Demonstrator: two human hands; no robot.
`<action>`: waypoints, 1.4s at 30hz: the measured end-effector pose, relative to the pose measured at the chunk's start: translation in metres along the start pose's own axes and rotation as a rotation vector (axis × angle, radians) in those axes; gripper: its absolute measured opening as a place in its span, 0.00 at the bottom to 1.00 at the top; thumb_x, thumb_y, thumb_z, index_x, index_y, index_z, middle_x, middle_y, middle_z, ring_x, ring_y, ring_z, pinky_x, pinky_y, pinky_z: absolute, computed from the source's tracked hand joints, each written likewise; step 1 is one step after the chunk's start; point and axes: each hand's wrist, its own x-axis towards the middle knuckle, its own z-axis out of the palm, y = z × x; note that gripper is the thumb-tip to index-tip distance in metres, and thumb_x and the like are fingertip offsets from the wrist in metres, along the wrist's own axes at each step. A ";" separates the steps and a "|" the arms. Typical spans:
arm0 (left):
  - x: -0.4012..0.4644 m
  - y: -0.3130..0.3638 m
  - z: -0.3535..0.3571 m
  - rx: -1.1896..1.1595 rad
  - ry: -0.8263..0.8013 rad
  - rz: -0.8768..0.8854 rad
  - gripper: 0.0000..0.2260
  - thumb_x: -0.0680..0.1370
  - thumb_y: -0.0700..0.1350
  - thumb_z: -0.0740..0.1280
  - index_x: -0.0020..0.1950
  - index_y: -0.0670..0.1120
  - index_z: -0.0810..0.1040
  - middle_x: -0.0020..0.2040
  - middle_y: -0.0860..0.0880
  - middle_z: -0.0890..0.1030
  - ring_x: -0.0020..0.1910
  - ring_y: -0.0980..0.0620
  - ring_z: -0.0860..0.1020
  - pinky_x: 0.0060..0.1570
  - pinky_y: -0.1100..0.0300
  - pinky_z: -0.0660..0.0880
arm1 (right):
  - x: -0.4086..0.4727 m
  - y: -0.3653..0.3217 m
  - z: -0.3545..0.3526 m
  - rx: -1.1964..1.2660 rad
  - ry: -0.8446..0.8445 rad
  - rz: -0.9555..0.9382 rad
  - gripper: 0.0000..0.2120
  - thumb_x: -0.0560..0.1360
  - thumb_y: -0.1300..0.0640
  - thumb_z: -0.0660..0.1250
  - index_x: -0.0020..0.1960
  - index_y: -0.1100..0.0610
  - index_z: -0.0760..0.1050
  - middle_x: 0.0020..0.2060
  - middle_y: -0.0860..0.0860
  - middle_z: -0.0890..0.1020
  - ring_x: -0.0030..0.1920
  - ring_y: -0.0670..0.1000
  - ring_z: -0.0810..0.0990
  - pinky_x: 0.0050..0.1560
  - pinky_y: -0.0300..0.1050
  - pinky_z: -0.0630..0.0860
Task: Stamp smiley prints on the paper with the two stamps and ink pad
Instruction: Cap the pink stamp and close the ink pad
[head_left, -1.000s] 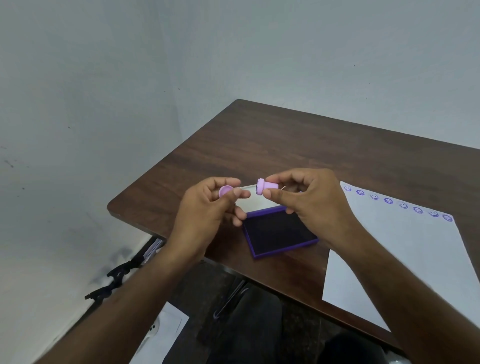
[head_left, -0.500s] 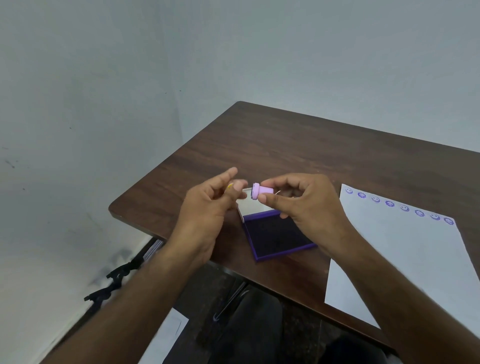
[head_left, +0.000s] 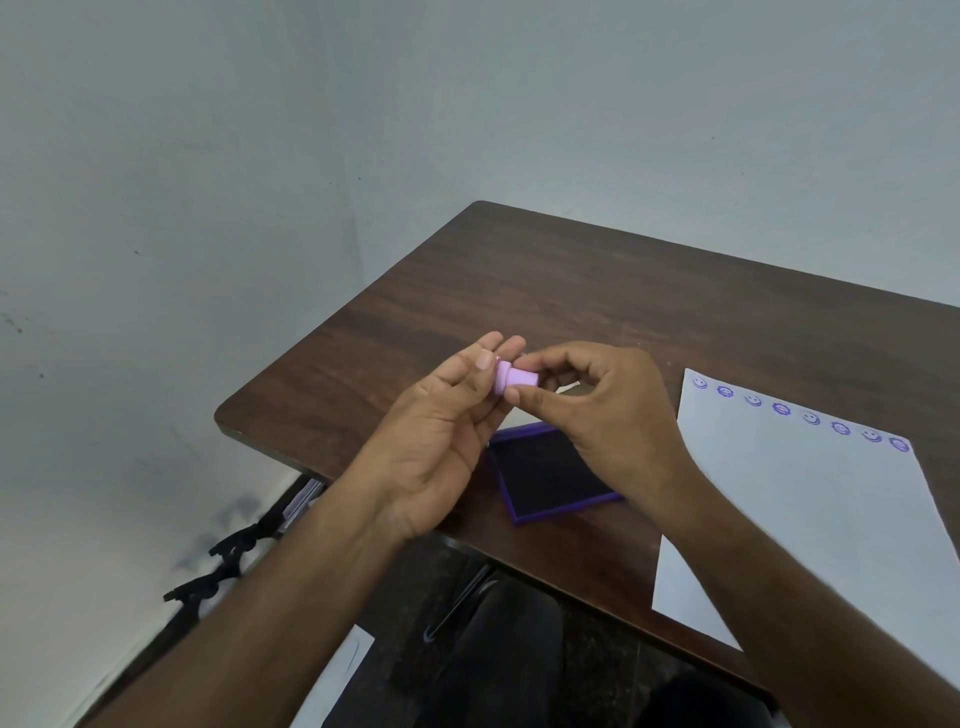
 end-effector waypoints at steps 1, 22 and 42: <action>0.000 0.000 0.000 -0.008 -0.002 -0.005 0.19 0.80 0.40 0.62 0.71 0.42 0.70 0.64 0.46 0.80 0.64 0.49 0.78 0.64 0.56 0.73 | 0.001 0.001 0.000 -0.007 0.006 -0.008 0.10 0.68 0.51 0.75 0.49 0.46 0.82 0.38 0.36 0.81 0.43 0.38 0.80 0.41 0.26 0.76; 0.002 0.014 0.005 0.040 -0.104 -0.053 0.24 0.76 0.37 0.64 0.72 0.44 0.69 0.68 0.48 0.77 0.64 0.49 0.78 0.66 0.56 0.71 | 0.002 -0.001 -0.001 -0.005 0.025 -0.032 0.11 0.70 0.53 0.73 0.52 0.49 0.81 0.36 0.37 0.80 0.38 0.40 0.82 0.40 0.26 0.77; 0.012 0.021 -0.005 0.861 0.050 0.223 0.10 0.76 0.42 0.70 0.55 0.41 0.84 0.42 0.46 0.86 0.38 0.55 0.82 0.39 0.64 0.78 | 0.012 -0.002 -0.010 -0.033 0.052 -0.012 0.13 0.69 0.54 0.75 0.53 0.54 0.83 0.41 0.48 0.84 0.39 0.47 0.83 0.44 0.43 0.83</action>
